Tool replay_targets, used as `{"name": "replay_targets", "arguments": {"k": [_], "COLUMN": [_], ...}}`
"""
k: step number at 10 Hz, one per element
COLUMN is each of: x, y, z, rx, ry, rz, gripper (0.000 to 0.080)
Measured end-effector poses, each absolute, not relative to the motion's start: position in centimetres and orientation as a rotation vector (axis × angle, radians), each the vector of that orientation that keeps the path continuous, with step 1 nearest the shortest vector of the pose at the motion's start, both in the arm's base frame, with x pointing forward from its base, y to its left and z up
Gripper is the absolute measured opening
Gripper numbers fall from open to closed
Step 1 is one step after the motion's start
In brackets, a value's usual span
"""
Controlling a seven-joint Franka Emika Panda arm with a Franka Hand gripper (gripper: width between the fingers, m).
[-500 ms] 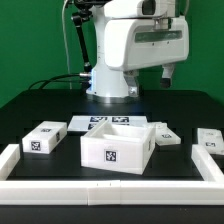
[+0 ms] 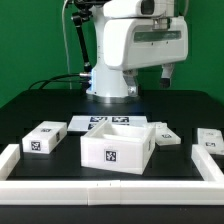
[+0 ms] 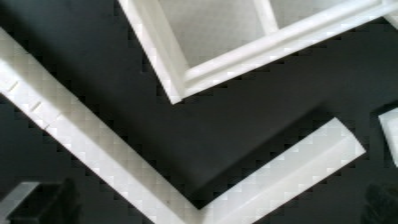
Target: Assemble cabinet
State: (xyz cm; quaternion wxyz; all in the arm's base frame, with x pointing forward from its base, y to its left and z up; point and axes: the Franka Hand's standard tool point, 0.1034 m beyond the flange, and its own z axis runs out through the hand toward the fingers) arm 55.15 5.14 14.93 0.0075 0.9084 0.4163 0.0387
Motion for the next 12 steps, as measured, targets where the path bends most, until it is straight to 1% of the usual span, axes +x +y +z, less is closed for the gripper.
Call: {"name": "replay_targets", "arguments": {"k": [3, 5, 6, 8, 12], "x": [55.1, 53.0, 52.1, 50.8, 50.9], "y": [5.1, 5.4, 5.5, 5.6, 5.5], "z": [14.9, 13.8, 13.1, 11.2, 11.3], "rx": [2.828, 2.719, 2.669, 2.593, 2.604], "ry": [1.32, 1.492, 1.59, 1.748, 1.731], "rz": [0.123, 0.147, 0.114, 0.027, 0.03], "gripper": [0.0798, 0.0798, 0.0798, 0.0798, 0.0798]}}
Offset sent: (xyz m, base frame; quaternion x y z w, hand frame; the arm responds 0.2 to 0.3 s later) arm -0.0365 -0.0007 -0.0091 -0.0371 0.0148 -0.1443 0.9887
